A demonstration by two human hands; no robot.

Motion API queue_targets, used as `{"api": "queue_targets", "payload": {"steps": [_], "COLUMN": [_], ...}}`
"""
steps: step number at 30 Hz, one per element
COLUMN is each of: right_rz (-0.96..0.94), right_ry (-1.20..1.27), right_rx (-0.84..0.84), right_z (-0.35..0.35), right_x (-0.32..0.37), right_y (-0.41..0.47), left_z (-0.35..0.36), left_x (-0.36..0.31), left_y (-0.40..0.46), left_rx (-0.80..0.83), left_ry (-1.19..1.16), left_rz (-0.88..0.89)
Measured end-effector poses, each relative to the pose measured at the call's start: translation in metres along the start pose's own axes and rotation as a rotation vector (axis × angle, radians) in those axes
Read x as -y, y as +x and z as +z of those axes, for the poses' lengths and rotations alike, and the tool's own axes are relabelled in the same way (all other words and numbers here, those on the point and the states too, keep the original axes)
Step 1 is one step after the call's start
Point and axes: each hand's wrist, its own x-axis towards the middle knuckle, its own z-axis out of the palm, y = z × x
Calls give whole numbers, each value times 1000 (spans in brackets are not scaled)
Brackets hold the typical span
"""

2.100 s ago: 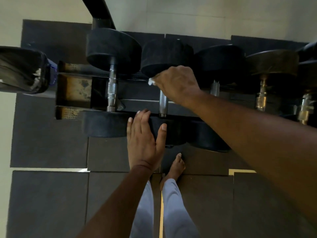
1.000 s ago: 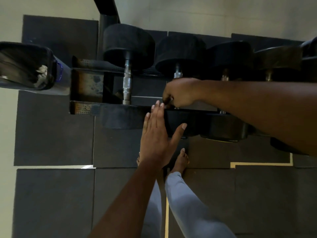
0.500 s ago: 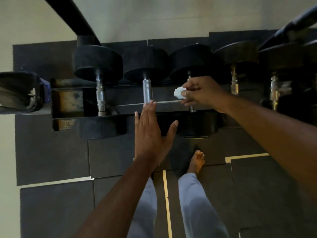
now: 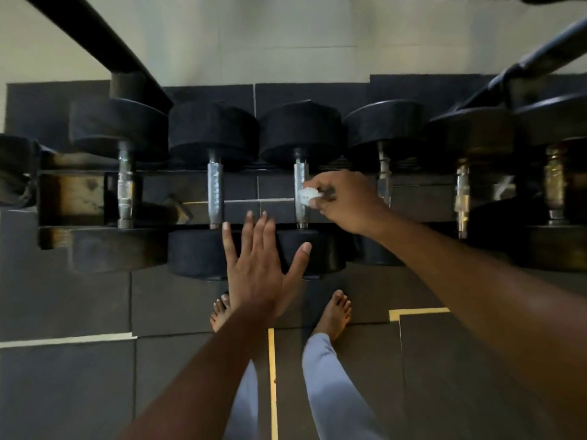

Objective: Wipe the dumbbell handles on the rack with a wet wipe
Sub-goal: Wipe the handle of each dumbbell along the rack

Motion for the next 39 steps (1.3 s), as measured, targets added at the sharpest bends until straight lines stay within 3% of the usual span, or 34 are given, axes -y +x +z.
{"api": "queue_targets", "payload": {"steps": [6,11,16,22,29,34,39], "right_rz": [-279,-466,-414,-290,-430,-251,47], "right_ry": [-339,-512,-819,-1005,-719,-370,-134], "right_rx": [25,196,358,566,299,223,219], "right_z": [8,15,17,41,12,13,15], "right_x": [-7,-5,11,38,13,-15,-23], "right_y": [6,25,55,68,34,14,11], "left_z": [14,16,18,16,13,13,13], "left_x": [2,2,3,4,3,3,2], "left_y": [2,3,3,4,3,3,3], "left_rx": [-20,-23,-29,-7,3,18,12], "left_ry": [54,79,54,52,25,31,40], "left_rz": [-17,-25,-28,-21,-20,-25,-23]}}
